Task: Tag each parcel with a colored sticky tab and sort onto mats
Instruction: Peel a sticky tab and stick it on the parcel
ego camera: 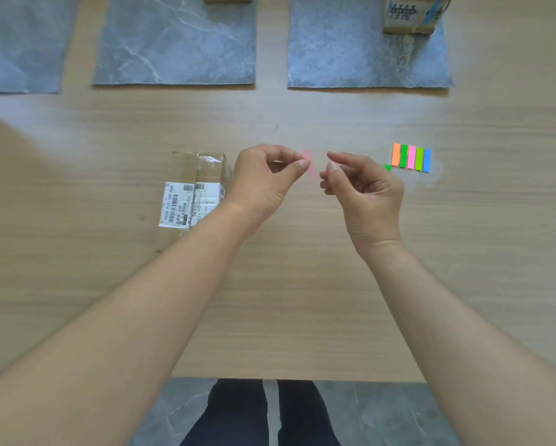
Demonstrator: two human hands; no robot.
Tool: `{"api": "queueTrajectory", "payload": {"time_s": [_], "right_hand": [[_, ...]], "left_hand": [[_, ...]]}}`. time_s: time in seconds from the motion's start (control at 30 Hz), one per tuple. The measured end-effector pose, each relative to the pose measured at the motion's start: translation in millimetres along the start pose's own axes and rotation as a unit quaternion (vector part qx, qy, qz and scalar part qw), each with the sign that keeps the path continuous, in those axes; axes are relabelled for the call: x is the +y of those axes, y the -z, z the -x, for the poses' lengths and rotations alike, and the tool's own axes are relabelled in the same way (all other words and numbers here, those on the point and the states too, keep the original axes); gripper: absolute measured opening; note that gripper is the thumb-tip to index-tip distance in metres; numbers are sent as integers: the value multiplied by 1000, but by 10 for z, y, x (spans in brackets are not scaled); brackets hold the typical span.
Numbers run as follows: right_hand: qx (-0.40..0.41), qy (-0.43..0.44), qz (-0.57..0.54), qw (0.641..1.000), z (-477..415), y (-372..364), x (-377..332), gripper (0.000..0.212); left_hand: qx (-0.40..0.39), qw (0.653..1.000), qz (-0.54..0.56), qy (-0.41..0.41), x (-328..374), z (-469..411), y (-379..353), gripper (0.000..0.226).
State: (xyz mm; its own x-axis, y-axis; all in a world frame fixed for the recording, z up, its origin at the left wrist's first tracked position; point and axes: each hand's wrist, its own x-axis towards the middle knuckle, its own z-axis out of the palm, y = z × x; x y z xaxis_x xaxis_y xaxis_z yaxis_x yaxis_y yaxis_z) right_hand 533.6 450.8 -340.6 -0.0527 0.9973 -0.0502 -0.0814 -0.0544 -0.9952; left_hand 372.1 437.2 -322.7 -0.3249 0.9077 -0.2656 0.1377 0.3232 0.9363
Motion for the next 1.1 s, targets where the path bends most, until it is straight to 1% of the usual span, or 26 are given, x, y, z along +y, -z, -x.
{"api": "queueTrajectory", "payload": {"time_s": [0.1, 0.2, 0.27, 0.37, 0.47, 0.53, 0.63, 0.73, 0.87, 0.93, 1.03, 1.1], "right_hand": [[-3, -2, 25, 1000, 174, -198, 13, 13], [-2, -2, 42, 999, 377, -408, 53, 18], [0, 2, 59, 998, 551, -538, 86, 25], [-9, 13, 109, 994, 826, -755, 162, 39], [-32, 17, 147, 988, 1110, -930, 206, 48], [-45, 27, 175, 983, 1251, -1006, 207, 50], [-76, 67, 220, 970, 1390, -1061, 212, 52], [-134, 121, 292, 939, 1419, -1072, 249, 57], [-215, 161, 433, 861, 1338, -1096, 335, 66], [-235, 179, 470, 832, 1297, -1118, 337, 68], [-252, 190, 489, 813, 1269, -1163, 314, 64], [-262, 189, 492, 809, 1238, -1164, 312, 59]], "left_hand": [[13, 999, -41, -26, -119, 179, 305, 7], [9, 994, -95, -55, -229, 350, 618, 6], [12, 991, -115, -67, -292, 474, 810, 5], [36, 985, -145, -91, -374, 660, 1076, 16], [38, 983, -150, -95, -468, 867, 1318, 7], [37, 982, -164, -91, -562, 1001, 1418, 6], [48, 980, -176, -85, -692, 1140, 1477, 5], [68, 976, -184, -92, -825, 1244, 1482, 6], [90, 971, -204, -88, -1018, 1310, 1412, 5], [98, 970, -214, -68, -1091, 1329, 1336, 6], [118, 968, -216, -46, -1157, 1319, 1265, 6], [135, 965, -219, -46, -1181, 1288, 1245, 5]]}}
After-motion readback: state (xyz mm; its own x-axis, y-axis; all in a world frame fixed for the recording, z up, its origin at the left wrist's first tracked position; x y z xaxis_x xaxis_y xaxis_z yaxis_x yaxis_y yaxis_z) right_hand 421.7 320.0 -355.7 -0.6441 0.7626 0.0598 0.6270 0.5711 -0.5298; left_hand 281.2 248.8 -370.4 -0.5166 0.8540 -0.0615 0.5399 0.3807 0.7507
